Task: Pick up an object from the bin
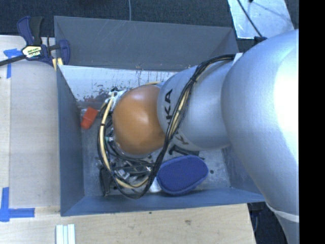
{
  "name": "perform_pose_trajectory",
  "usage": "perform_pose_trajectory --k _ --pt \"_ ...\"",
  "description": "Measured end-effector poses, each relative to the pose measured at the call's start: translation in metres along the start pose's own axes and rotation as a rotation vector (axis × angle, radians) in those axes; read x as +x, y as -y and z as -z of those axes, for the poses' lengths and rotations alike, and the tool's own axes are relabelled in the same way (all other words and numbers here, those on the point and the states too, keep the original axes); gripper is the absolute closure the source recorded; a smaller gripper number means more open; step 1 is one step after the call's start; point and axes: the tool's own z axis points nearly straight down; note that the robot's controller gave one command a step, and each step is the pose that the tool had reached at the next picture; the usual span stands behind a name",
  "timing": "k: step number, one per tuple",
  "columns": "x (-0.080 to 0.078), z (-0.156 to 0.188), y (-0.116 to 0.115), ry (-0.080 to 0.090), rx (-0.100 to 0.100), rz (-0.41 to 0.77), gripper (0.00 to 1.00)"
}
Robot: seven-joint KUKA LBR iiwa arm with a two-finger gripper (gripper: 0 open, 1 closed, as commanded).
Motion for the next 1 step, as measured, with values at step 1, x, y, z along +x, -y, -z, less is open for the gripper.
perform_pose_trajectory --k 1 --pt "-0.0204 0.0989 -0.0100 -0.005 -0.001 0.023 1.00"
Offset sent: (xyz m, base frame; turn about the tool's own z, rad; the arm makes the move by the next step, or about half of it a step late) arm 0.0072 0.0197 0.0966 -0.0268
